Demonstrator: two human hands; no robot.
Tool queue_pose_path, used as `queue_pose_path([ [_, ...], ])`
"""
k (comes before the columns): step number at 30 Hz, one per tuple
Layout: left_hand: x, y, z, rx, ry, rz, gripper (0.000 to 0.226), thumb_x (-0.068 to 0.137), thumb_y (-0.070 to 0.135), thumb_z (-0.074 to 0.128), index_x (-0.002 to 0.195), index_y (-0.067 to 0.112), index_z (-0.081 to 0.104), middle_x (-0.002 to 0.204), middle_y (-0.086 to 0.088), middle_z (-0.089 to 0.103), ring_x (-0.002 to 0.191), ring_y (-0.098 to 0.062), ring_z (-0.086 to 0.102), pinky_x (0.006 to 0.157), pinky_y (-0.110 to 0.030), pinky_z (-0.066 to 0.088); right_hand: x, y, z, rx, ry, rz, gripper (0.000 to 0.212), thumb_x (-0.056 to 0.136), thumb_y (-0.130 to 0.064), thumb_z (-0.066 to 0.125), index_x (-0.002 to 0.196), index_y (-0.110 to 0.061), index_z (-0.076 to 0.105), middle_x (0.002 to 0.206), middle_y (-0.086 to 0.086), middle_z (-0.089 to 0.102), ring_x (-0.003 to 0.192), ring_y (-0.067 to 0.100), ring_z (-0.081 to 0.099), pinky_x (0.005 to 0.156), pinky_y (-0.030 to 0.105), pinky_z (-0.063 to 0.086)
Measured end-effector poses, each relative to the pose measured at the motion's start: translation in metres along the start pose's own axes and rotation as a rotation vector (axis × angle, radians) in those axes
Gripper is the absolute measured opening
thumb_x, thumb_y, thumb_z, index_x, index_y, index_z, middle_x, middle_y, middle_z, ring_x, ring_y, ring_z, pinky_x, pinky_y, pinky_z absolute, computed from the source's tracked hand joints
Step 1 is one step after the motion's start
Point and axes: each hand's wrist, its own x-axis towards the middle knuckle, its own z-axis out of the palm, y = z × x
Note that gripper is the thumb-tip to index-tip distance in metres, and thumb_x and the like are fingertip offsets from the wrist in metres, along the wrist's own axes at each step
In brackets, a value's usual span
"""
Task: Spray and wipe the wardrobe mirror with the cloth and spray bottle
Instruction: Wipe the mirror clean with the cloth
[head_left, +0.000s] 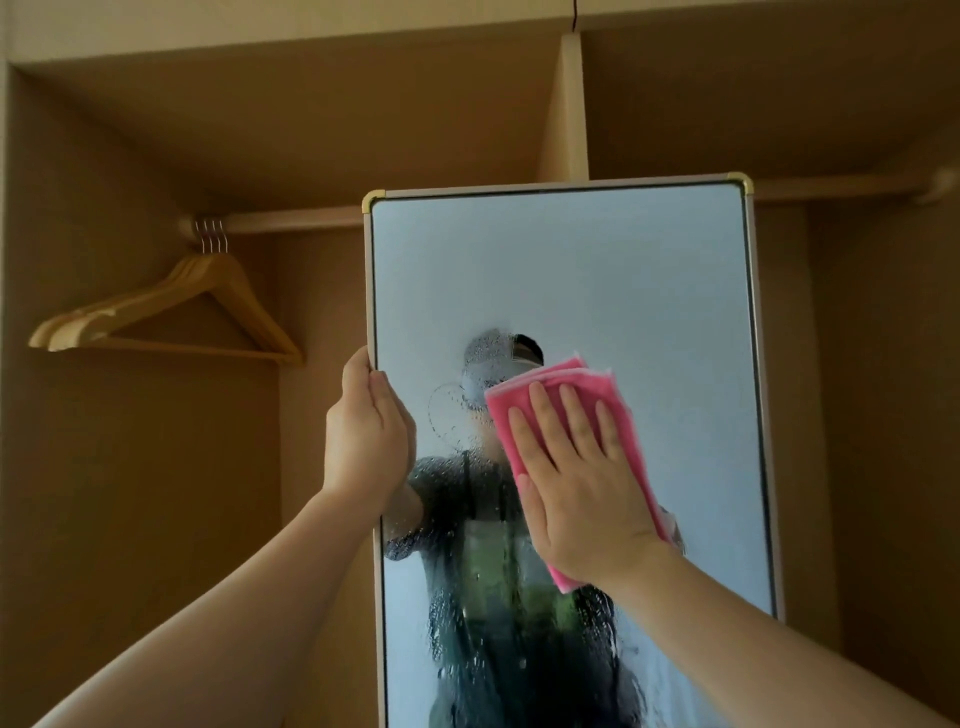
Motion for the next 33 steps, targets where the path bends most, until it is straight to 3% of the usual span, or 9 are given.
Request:
queue_pose_path([
  [6, 0.0, -0.002, 0.0, -0.014, 0.001, 0.014, 0.039, 0.103, 0.028, 0.03, 0.136, 0.012, 0.043, 0.071, 0.023, 0.053, 0.071, 0.024, 0.052, 0.055, 0.006, 0.033, 0.017, 0.004, -0.005, -0.007, -0.033, -0.022, 0.061, 0.096, -0.037, 0.03, 0.151, -0.013, 0.027, 0.158, 0.015, 0.023, 0.147, 0.038, 0.016, 0.118, 0.057, 0.011],
  [12, 0.0, -0.001, 0.001, -0.029, 0.003, 0.011, 0.037, 0.103, 0.026, 0.031, 0.135, 0.013, 0.044, 0.077, 0.029, 0.049, 0.073, 0.029, 0.048, 0.056, 0.007, 0.031, 0.062, 0.011, -0.018, -0.025, -0.005, -0.031, 0.06, 0.094, -0.036, 0.033, 0.15, -0.015, 0.032, 0.159, 0.012, 0.024, 0.146, 0.034, 0.021, 0.119, 0.055, 0.01],
  [17, -0.001, 0.0, 0.0, -0.033, -0.003, 0.027, 0.037, 0.103, 0.028, 0.03, 0.134, 0.014, 0.044, 0.063, 0.024, 0.057, 0.071, 0.022, 0.053, 0.054, 0.005, 0.034, 0.117, 0.022, -0.031, -0.049, 0.022, -0.005, 0.059, 0.098, -0.037, 0.021, 0.154, -0.017, 0.021, 0.161, 0.009, 0.017, 0.148, 0.032, 0.014, 0.12, 0.05, 0.002],
  [20, -0.002, 0.002, 0.0, -0.043, -0.029, 0.037, 0.035, 0.103, 0.031, 0.027, 0.13, 0.017, 0.044, 0.076, 0.043, 0.057, 0.072, 0.018, 0.056, 0.052, 0.003, 0.036, 0.15, 0.029, -0.039, -0.068, 0.045, 0.028, 0.06, 0.097, -0.037, 0.015, 0.154, -0.019, 0.018, 0.162, 0.009, 0.015, 0.148, 0.033, 0.013, 0.118, 0.048, 0.0],
  [25, -0.002, 0.002, -0.002, -0.049, -0.016, 0.024, 0.04, 0.102, 0.034, 0.027, 0.135, 0.016, 0.042, 0.066, 0.023, 0.06, 0.071, 0.018, 0.056, 0.052, 0.003, 0.036, 0.174, 0.028, -0.043, -0.081, 0.076, 0.046, 0.059, 0.098, -0.037, 0.012, 0.154, -0.019, 0.017, 0.162, 0.009, 0.014, 0.148, 0.035, 0.013, 0.118, 0.049, 0.002],
  [33, -0.003, 0.004, -0.003, -0.023, 0.007, 0.031, 0.037, 0.103, 0.029, 0.03, 0.133, 0.013, 0.046, 0.062, 0.025, 0.053, 0.065, 0.019, 0.055, 0.05, 0.003, 0.036, 0.162, 0.017, -0.042, -0.028, 0.086, 0.079, 0.059, 0.099, -0.036, 0.017, 0.153, -0.015, 0.022, 0.16, 0.012, 0.019, 0.147, 0.037, 0.016, 0.12, 0.053, 0.009],
])
